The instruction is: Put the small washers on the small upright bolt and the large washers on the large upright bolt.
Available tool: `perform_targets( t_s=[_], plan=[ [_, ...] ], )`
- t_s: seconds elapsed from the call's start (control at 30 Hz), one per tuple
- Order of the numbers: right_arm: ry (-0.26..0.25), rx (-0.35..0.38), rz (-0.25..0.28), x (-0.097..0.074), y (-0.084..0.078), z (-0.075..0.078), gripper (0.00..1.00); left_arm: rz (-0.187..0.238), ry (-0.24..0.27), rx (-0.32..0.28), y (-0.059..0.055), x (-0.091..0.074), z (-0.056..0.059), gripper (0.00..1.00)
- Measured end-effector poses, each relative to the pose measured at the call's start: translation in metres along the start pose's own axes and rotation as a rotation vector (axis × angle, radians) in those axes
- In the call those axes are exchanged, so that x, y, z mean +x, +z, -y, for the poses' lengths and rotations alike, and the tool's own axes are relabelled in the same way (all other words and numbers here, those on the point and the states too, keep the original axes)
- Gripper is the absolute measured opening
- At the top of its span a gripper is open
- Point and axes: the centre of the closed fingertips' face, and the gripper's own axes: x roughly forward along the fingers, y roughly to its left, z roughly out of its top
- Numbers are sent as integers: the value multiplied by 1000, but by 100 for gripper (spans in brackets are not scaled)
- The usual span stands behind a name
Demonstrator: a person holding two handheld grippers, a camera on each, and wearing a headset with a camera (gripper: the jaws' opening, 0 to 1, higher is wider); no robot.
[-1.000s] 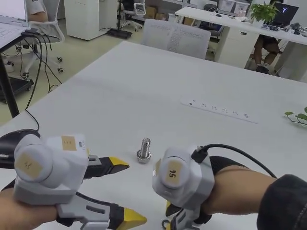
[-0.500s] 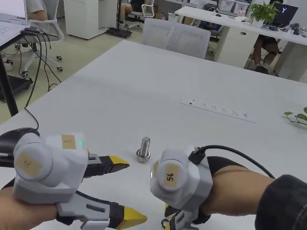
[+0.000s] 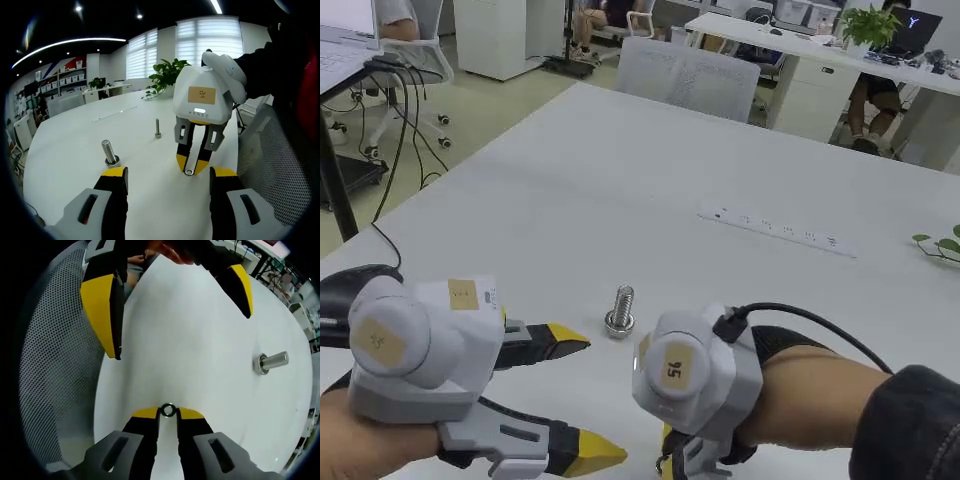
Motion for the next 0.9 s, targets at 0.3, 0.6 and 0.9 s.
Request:
perform_targets(
  t_s=[0.3,0.6,0.9],
  plan=[
    [-4,5,3,0,-1,1,14,-1,-3,0,0,1,0,65],
    [-3,7,7,0,0,2,14,-5,-5,-1,-1,2,0,65],
    [-8,3,7,0,0,2,13,-8,-6,-2,-1,2,0,65]
  ],
)
